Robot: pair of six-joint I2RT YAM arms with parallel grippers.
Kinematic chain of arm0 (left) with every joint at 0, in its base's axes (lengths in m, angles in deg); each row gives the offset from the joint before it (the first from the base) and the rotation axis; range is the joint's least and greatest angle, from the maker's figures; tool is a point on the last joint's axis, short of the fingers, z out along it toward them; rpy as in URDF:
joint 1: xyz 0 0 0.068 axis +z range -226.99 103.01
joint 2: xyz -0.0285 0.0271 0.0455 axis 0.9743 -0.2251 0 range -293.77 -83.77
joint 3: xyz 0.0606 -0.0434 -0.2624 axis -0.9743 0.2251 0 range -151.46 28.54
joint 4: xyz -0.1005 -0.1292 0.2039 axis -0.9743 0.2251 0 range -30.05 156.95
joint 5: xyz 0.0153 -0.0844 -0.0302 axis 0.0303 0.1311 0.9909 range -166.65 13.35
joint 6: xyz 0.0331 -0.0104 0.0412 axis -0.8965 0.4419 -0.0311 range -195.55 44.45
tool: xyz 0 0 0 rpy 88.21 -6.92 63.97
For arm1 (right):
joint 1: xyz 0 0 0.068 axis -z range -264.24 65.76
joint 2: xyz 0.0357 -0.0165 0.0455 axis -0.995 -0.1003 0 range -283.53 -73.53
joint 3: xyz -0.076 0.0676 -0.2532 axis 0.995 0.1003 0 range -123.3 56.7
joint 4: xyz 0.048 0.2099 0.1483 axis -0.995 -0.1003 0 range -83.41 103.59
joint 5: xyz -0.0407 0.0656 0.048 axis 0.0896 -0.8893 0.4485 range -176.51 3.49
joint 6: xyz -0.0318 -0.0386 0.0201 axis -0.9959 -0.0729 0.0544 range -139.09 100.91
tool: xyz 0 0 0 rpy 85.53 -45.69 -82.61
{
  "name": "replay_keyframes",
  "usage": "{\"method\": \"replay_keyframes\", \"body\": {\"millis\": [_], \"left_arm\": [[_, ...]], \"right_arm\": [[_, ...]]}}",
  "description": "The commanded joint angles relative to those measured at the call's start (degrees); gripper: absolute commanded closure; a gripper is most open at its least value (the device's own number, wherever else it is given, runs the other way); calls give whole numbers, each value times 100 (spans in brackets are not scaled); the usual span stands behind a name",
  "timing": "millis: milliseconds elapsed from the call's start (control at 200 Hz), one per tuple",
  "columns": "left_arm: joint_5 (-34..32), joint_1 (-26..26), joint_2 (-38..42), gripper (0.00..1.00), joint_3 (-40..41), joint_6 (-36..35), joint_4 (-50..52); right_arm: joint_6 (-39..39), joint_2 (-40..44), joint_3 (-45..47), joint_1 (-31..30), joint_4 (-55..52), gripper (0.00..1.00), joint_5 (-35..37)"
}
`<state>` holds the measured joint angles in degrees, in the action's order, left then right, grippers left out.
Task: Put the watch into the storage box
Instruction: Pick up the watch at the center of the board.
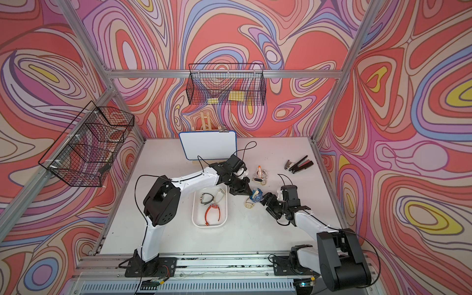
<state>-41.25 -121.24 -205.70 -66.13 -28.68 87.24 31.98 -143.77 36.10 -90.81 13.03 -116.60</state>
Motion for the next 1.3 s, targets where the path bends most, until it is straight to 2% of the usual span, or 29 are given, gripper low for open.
{"method": "replay_keyframes", "body": {"millis": [0,115,336,536,871,1052,1292], "left_arm": [[317,-64,291,100,129,188,-404],[309,-59,336,100,206,191,-411],[317,-65,345,100,270,225,-464],[292,-62,352,100,224,191,-380],[110,-32,375,100,110,153,-268],[-145,-14,397,100,-88,-24,64],[-646,44,550,100,-210,-360,601]], "right_arm": [[262,-115,177,-48,583,18,-221],[355,-166,219,-54,878,17,-389],[220,178,315,-57,566,14,-264],[168,-459,252,-61,759,16,-327],[-730,-737,-407,-306,-929,18,598],[-780,-690,-376,-318,-1072,18,746],[-833,-183,-491,-319,-1471,16,820]]}}
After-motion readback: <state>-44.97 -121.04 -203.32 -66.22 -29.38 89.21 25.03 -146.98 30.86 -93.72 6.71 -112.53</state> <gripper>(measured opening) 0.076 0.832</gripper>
